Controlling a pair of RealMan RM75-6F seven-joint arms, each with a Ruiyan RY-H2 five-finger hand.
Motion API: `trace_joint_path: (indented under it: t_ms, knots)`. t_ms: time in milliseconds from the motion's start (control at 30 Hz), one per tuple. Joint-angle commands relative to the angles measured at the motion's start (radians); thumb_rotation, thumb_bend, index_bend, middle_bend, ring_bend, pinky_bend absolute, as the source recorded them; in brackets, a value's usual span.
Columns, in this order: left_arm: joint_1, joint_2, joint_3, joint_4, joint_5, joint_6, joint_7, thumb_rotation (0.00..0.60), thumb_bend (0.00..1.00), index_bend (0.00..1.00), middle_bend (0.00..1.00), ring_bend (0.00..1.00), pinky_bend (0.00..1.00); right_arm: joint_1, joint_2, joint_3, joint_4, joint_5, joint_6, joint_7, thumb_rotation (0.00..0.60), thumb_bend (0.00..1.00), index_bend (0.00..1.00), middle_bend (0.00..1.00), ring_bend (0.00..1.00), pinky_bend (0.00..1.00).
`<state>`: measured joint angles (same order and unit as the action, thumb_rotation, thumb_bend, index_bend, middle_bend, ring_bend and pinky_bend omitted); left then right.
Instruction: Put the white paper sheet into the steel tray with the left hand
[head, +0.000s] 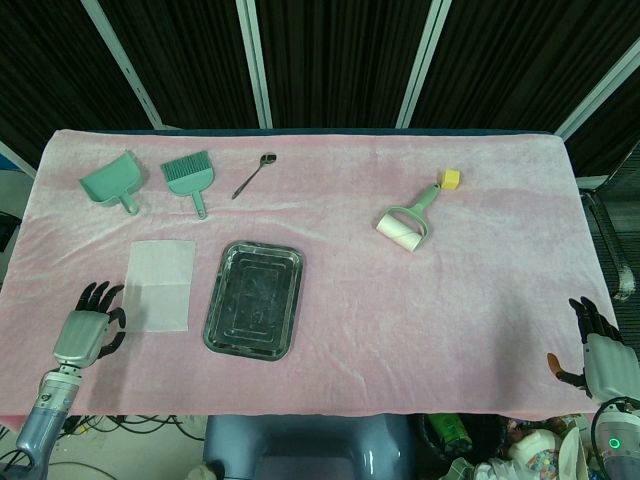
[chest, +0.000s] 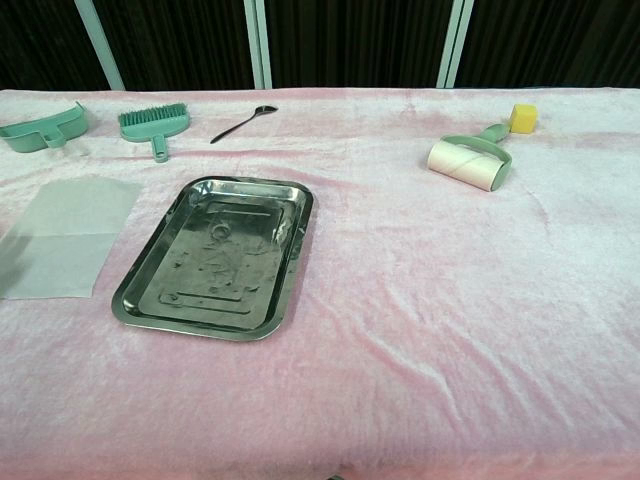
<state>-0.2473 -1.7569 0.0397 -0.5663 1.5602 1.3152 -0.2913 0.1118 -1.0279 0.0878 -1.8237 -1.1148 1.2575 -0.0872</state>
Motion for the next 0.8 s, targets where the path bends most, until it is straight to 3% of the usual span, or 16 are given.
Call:
trace_joint_path:
  t_ms: [33,800]
  knots:
    - [0.0,0.0,0.0,0.0,0.001,0.001,0.001,0.6,0.36,0.57,0.12,0.0,0.0,0.0,0.0,-0.001,0.0,0.004,-0.002,0.0,0.6,0.27,0.06,0.02,0.1,0.16]
    - [-0.001,0.006,-0.005,-0.008,-0.003,0.004,0.01,0.6,0.36,0.57,0.12,0.0,0.0,-0.002,0.001,-0.002,-0.005,0.005,0.002,-0.005,0.6,0.27,0.06,0.02,0.1,0.16]
